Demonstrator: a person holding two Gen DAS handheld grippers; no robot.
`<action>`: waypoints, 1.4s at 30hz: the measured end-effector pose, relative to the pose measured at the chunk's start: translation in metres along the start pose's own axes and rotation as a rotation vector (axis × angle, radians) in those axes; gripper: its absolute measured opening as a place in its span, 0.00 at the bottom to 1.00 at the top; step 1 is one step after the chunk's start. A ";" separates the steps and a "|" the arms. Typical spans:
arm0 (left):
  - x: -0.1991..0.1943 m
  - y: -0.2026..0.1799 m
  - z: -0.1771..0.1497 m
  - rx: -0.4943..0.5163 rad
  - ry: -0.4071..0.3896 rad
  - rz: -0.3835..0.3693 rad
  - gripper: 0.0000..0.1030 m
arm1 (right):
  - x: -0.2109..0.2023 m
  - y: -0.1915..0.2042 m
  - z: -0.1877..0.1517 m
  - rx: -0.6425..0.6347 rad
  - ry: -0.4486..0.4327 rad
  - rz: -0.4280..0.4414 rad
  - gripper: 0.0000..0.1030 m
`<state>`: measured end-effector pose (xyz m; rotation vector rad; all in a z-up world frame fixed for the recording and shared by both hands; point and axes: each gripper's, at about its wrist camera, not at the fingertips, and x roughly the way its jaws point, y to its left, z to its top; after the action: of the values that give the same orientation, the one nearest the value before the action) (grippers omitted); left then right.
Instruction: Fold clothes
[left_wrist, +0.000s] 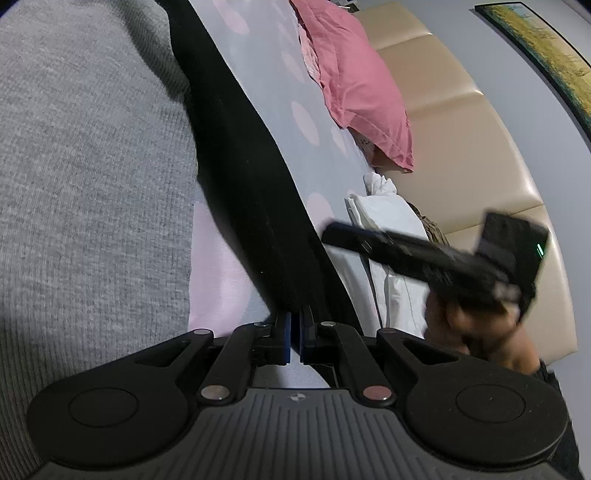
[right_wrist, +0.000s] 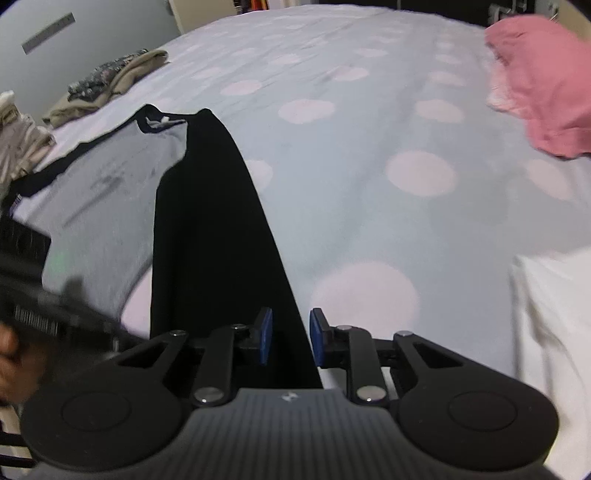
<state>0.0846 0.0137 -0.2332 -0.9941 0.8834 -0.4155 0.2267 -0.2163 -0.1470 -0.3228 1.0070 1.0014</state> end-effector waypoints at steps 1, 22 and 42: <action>0.000 0.000 0.000 -0.001 0.003 -0.002 0.02 | 0.008 -0.001 0.005 0.006 0.004 0.014 0.26; -0.109 0.008 0.063 0.324 0.167 0.096 0.22 | 0.039 -0.011 0.051 0.056 0.017 -0.049 0.10; -0.221 0.079 0.246 0.670 -0.026 0.520 0.43 | 0.137 0.069 0.184 -0.115 -0.026 0.096 0.31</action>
<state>0.1433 0.3357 -0.1399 -0.1399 0.8571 -0.2221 0.2938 0.0137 -0.1474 -0.3582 0.9505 1.1501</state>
